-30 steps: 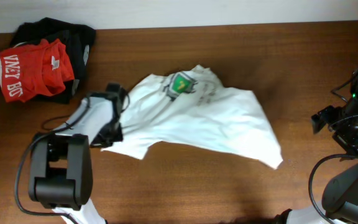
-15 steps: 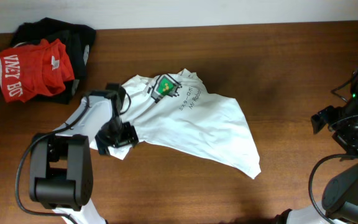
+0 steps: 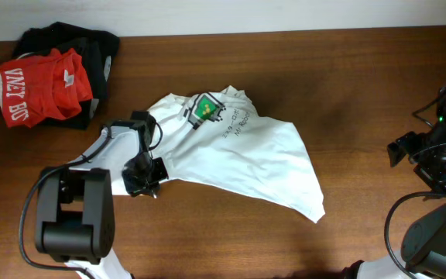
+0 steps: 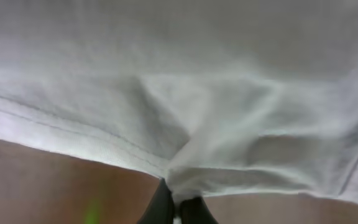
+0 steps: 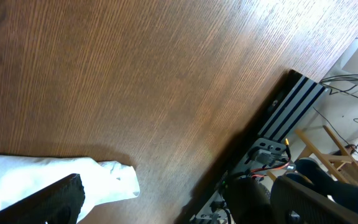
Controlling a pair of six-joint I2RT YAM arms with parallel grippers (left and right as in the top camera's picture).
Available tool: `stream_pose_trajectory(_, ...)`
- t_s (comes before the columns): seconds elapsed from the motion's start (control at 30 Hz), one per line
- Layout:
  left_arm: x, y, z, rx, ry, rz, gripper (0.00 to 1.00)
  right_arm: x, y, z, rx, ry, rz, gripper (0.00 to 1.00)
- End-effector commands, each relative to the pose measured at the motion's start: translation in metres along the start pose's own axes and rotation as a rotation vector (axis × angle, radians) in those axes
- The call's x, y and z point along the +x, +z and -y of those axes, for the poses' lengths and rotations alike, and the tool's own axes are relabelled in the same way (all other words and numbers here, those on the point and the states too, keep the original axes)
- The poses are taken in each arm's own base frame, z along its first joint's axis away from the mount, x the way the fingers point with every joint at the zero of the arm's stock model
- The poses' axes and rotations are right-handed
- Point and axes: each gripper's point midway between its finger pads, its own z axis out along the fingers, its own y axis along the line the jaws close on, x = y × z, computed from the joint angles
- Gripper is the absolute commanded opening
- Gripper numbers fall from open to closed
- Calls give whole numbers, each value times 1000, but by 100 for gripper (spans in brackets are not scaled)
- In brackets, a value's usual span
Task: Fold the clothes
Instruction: 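Grasp the left side of the T-shirt with the left gripper, then grasp the right side of the T-shirt with the right gripper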
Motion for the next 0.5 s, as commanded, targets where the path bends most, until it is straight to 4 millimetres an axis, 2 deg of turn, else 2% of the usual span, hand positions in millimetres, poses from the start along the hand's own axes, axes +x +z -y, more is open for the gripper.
stream_pose_trajectory(0.0,4,-23,-8,-15,-2,56,1,1,-5,3,-6,15,17,99)
stream_pose_trajectory(0.1,1,-44,-13,-19,0,139,1,1,-5,3,-6,15,17,99)
stream_pose_trajectory(0.2,4,-44,-14,-23,0,130,1,1,-5,3,-8,15,15,99)
stream_pose_trajectory(0.23,4,-44,-15,-24,0,128,0,4,-5,-2,-36,15,-3,99)
stream_pose_trajectory(0.3,4,-44,-15,-24,0,128,0,-7,-6,-19,-111,17,34,99)
stream_pose_trajectory(0.37,5,-43,-14,-21,0,125,0,41,-9,-26,-185,-158,-165,99)
stream_pose_trajectory(0.4,5,-43,-14,-21,0,126,1,46,-7,-21,-147,-150,-145,99)
stream_pose_trajectory(0.47,5,-43,-14,-21,0,126,0,64,-6,3,-68,-80,-48,99)
